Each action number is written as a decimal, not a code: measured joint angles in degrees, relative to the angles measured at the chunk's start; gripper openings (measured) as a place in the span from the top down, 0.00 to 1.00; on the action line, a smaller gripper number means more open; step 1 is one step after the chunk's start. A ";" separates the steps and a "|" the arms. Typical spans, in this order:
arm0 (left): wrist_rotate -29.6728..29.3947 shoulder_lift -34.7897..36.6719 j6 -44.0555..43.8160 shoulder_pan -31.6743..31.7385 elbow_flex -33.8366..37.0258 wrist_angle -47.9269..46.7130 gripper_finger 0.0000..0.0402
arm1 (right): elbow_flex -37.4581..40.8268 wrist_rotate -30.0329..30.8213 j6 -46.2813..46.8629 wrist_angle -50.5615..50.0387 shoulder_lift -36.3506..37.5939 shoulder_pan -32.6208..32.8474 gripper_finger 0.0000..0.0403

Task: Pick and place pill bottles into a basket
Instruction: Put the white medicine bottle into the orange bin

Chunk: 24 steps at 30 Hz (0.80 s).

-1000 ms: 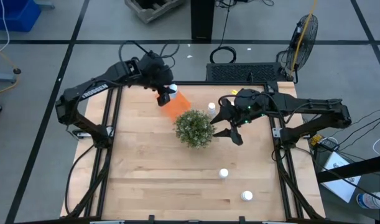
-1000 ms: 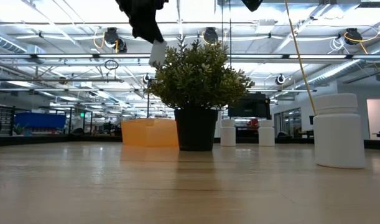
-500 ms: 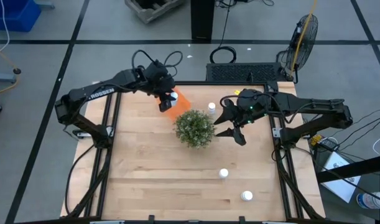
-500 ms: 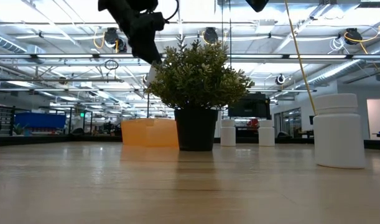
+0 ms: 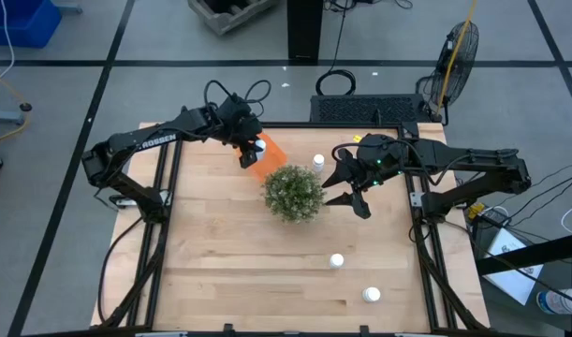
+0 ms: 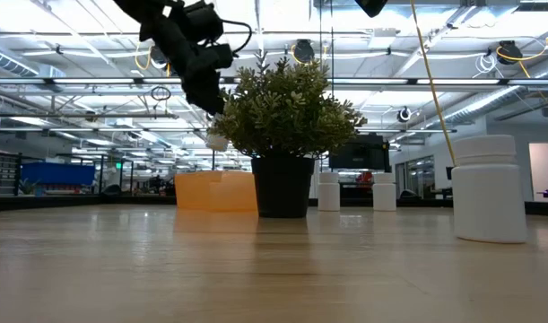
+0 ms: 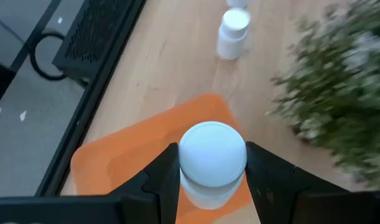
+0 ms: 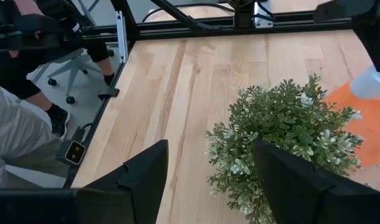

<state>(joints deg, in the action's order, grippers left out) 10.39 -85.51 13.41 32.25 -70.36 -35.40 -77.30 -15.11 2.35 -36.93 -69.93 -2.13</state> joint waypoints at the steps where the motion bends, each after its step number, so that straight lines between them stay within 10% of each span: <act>1: 0.27 -0.01 0.28 0.63 0.31 0.75 0.60 | 0.00 0.00 0.02 0.00 0.00 0.00 0.44; 24: 0.67 0.01 1.91 7.89 14.96 24.14 0.61 | 0.00 1.59 -0.16 0.07 -0.02 -0.15 0.44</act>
<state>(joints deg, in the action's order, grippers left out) 11.05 -85.49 15.31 40.14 -55.40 -11.26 -77.30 -13.53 2.20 -36.85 -69.95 -2.28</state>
